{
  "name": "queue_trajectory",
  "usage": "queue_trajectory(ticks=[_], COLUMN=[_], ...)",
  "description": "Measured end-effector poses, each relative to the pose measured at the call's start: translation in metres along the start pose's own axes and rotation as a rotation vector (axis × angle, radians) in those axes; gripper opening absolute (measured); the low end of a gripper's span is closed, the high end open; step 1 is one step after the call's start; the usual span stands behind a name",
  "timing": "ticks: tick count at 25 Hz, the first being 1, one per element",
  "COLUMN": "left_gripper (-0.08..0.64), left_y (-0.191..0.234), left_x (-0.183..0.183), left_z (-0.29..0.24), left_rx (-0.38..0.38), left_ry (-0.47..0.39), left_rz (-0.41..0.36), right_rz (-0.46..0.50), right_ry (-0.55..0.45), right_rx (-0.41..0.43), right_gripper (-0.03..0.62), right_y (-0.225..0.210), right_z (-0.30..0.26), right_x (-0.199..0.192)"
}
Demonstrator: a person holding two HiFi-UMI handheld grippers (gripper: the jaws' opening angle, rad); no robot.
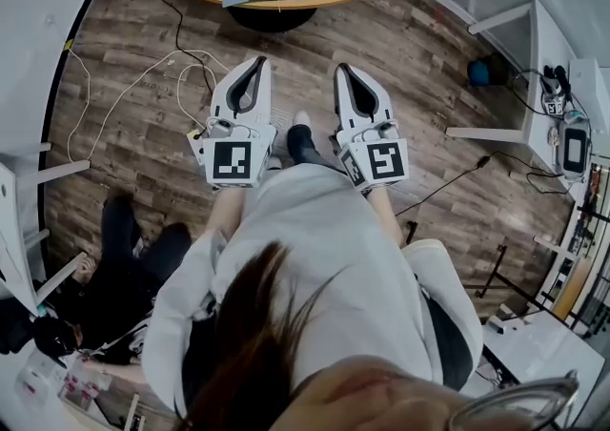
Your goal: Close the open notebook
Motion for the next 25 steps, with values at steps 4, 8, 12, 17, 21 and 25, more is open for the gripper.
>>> queue_trajectory(ticks=[4, 8, 12, 17, 21, 25], left_gripper=[0.016, 0.015, 0.016, 0.015, 0.015, 0.015], left_y=[0.004, 0.004, 0.002, 0.003, 0.006, 0.015], left_x=[0.002, 0.003, -0.001, -0.008, -0.011, -0.014], left_z=[-0.041, -0.077, -0.106, -0.131, -0.146, -0.162], left_rx=[0.05, 0.11, 0.147, 0.17, 0.174, 0.167], left_ry=[-0.002, -0.014, -0.017, 0.006, 0.032, 0.046], left_rz=[0.007, 0.03, 0.018, 0.01, 0.011, 0.003], right_rz=[-0.004, -0.018, -0.019, -0.053, -0.076, -0.093], right_ry=[0.003, 0.007, 0.008, 0.011, 0.025, 0.033], right_rx=[0.028, 0.065, 0.09, 0.08, 0.059, 0.043], right_gripper=[0.002, 0.002, 0.002, 0.002, 0.002, 0.002], right_y=[-0.041, -0.078, -0.11, -0.139, -0.156, -0.168], right_z=[-0.029, -0.052, -0.07, -0.083, -0.091, -0.103], right_x=[0.003, 0.002, -0.001, -0.007, -0.012, -0.016])
Point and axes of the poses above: the fingertips, and each gripper's own axes: z backward along the fingers, y to its left, x out of its top, the point moved 7 cm from there along z, backward along the fingers, and after that the axes turned 5 degrees about x, right-handed, at the moved point
